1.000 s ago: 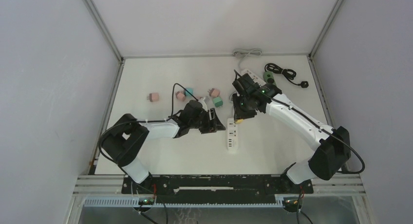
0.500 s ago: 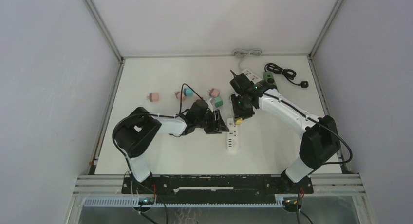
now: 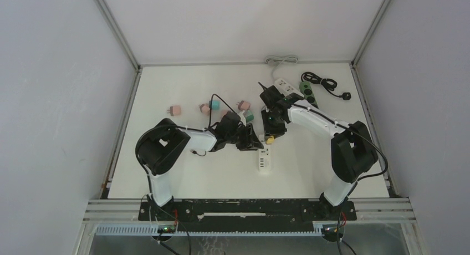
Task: Insert the plug
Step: Insert the plug into the socket.
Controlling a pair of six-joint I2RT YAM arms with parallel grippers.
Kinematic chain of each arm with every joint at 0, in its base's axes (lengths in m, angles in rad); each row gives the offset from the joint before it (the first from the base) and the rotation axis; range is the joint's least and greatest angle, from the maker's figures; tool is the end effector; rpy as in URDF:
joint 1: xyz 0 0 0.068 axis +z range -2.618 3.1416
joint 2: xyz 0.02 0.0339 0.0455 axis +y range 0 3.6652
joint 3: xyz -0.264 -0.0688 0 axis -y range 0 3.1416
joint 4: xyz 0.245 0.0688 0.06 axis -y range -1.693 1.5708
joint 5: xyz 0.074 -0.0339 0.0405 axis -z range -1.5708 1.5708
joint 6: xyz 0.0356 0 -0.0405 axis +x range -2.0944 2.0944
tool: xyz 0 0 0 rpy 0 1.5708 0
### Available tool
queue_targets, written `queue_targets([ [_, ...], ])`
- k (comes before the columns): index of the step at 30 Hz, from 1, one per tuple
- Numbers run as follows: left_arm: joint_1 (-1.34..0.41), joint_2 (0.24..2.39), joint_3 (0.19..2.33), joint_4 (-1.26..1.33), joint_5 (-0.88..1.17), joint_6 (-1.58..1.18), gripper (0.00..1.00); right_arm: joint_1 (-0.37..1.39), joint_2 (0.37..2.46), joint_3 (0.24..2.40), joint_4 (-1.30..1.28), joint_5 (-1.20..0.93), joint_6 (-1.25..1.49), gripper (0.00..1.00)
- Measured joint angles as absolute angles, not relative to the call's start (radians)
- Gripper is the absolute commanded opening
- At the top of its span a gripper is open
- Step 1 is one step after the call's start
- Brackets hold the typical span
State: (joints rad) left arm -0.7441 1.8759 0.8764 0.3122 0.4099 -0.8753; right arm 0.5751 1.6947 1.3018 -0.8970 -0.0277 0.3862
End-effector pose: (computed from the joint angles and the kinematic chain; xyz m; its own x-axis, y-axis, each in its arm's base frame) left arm 0.2587 -0.2574 0.1240 -0.9500 -0.0825 -0.3012 0.1849 0.6286 -0.7554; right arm 0.2783 0.1816 0.2318 -0.9541 -0.1697 -0.2468 -0.2059 0.9700 0.1291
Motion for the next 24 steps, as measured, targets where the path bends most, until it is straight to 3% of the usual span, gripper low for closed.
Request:
queue_targets([
  [24,-0.747,1.885,0.891,0.303,0.415,-0.910,0.38,0.551,1.724,1.287,-0.856,-0.036,0.400,0.00],
])
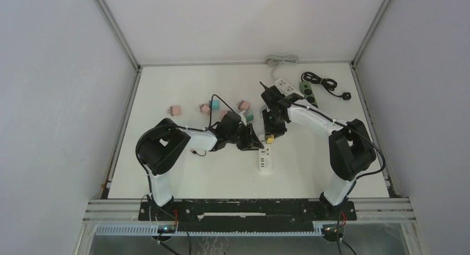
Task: Insert the plug
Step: Insert the plug into the socket.
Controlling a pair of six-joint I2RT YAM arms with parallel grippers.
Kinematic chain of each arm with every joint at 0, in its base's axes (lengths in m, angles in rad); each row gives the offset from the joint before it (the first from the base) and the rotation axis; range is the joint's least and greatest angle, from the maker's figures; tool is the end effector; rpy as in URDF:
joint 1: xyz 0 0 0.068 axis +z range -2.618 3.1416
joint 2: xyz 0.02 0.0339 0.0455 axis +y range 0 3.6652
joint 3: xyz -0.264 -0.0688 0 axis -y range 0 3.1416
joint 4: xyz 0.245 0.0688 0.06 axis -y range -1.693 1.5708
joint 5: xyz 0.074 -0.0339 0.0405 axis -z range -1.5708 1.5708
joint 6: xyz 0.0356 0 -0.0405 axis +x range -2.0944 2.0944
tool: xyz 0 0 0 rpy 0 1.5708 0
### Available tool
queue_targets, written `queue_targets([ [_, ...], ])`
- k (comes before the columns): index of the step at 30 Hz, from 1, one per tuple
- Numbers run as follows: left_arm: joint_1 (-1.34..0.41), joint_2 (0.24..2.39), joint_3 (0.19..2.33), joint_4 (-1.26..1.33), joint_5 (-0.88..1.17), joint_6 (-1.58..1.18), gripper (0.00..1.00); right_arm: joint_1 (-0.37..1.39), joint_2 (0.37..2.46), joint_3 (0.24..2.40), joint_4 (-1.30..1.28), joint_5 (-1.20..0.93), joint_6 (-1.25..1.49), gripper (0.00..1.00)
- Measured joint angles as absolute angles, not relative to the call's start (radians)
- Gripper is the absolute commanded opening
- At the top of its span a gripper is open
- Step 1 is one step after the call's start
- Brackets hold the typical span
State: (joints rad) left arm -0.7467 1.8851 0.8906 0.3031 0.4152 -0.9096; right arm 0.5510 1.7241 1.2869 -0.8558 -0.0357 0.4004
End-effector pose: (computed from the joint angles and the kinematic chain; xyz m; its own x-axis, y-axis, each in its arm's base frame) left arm 0.2600 -0.2602 0.1239 -0.9579 -0.0975 -0.2700 0.1523 0.6246 -0.7659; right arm 0.2871 0.1779 0.2196 -0.9617 -0.1338 -0.2392 -0.1701 0.9756 0.1385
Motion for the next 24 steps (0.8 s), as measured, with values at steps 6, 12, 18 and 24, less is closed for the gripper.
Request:
queue_targets([
  [6,-0.747,1.887,0.892,0.303,0.416,-0.917,0.38,0.551,1.729,1.287,-0.857,-0.038,0.411,0.00],
  [12,-0.747,1.887,0.892,0.303,0.416,-0.917,0.38,0.557,1.734,1.292,-0.863,-0.031,0.425,0.00],
  [18,-0.747,1.889,0.892,0.306,0.418,-0.919,0.38,0.565,1.756,1.325,-0.894,-0.004,0.432,0.00],
  [24,-0.747,1.889,0.892,0.306,0.418,-0.921,0.38,0.577,1.778,1.356,-0.923,0.027,0.437,0.00],
])
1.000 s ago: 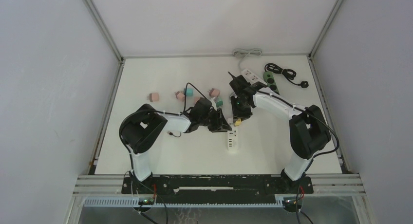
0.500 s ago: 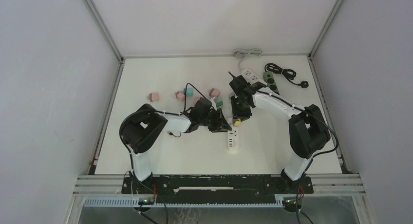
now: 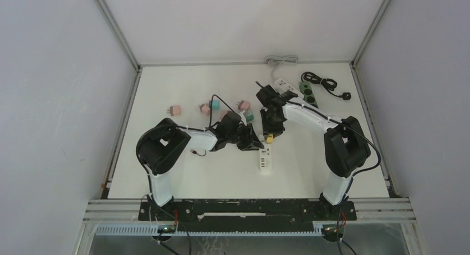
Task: Insert the plug
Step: Insert the plug into the socket.
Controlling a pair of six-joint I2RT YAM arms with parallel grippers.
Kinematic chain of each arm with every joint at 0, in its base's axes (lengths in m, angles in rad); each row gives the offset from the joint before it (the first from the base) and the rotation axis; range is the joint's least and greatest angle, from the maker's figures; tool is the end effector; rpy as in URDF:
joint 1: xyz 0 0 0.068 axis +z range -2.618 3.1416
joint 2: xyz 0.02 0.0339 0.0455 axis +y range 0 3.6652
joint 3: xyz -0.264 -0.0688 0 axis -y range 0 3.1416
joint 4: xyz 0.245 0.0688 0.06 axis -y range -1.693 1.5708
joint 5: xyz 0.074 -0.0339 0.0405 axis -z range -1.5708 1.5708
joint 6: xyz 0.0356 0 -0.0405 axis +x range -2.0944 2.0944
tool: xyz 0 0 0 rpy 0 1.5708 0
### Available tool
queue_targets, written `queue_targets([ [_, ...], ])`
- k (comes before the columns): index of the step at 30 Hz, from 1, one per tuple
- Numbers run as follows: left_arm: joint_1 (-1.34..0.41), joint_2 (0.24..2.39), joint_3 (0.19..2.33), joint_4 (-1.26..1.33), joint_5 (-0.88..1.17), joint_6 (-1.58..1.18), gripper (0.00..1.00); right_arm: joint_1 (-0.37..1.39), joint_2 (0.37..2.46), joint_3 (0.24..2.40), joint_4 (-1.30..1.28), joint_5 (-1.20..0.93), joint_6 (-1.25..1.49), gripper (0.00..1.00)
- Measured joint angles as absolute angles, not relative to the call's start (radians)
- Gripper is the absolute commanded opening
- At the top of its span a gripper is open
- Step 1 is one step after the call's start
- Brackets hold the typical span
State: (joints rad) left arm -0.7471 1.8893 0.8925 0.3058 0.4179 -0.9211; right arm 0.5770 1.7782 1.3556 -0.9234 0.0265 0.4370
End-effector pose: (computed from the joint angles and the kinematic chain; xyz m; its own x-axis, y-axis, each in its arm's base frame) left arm 0.2603 -0.2608 0.1232 -0.9601 -0.1027 -0.2602 0.1422 0.6219 -0.7701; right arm 0.2912 0.1884 0.2193 -0.9689 -0.1259 -0.2129 -0.1438 0.9871 0.0709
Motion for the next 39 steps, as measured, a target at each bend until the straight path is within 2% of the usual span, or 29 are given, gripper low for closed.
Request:
queue_targets([
  [39,-0.752,1.896,0.892,0.320,0.418,-0.954,0.36,0.664,1.843,1.398,-0.955,0.156,0.459,0.00],
])
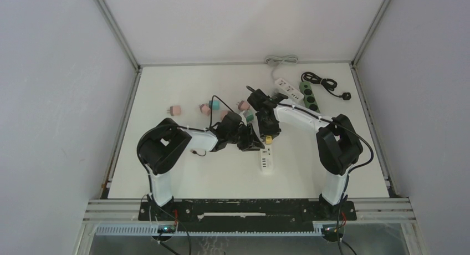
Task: Insert the plug
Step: Insert the plug into the socket.
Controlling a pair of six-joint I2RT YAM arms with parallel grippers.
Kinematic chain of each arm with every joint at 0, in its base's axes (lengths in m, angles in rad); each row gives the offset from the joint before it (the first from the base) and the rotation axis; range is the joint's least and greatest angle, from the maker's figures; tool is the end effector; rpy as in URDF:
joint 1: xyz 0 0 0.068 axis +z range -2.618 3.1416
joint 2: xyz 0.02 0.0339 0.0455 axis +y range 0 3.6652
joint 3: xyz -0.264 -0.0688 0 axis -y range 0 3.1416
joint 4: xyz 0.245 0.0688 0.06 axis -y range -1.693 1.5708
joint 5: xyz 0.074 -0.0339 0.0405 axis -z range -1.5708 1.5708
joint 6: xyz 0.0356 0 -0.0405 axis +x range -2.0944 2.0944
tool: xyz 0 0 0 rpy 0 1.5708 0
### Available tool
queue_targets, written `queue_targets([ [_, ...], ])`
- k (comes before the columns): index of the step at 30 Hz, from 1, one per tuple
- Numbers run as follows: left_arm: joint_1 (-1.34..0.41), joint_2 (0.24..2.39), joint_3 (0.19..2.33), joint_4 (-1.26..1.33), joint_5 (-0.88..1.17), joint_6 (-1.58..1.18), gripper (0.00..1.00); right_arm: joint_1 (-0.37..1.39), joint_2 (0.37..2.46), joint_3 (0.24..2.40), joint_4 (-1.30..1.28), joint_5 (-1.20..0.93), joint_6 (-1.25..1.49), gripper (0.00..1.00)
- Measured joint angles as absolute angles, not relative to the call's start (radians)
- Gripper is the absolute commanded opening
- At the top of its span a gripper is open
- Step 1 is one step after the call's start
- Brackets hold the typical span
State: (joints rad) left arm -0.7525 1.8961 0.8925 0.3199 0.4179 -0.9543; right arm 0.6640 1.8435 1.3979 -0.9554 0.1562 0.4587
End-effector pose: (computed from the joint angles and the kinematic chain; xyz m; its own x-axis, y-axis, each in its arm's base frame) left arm 0.2596 -0.2629 0.1220 -0.9637 -0.1193 -0.2391 0.1177 0.6137 -0.7807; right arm 0.2842 0.2153 0.2087 -0.9564 -0.1930 -0.2194 -0.1836 0.9810 -0.0627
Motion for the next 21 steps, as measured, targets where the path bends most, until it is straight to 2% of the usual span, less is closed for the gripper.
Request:
queue_targets([
  [21,-0.752,1.896,0.892,0.321,0.419,-0.969,0.35,0.617,1.835,1.353,-0.900,0.086,0.482,0.00],
])
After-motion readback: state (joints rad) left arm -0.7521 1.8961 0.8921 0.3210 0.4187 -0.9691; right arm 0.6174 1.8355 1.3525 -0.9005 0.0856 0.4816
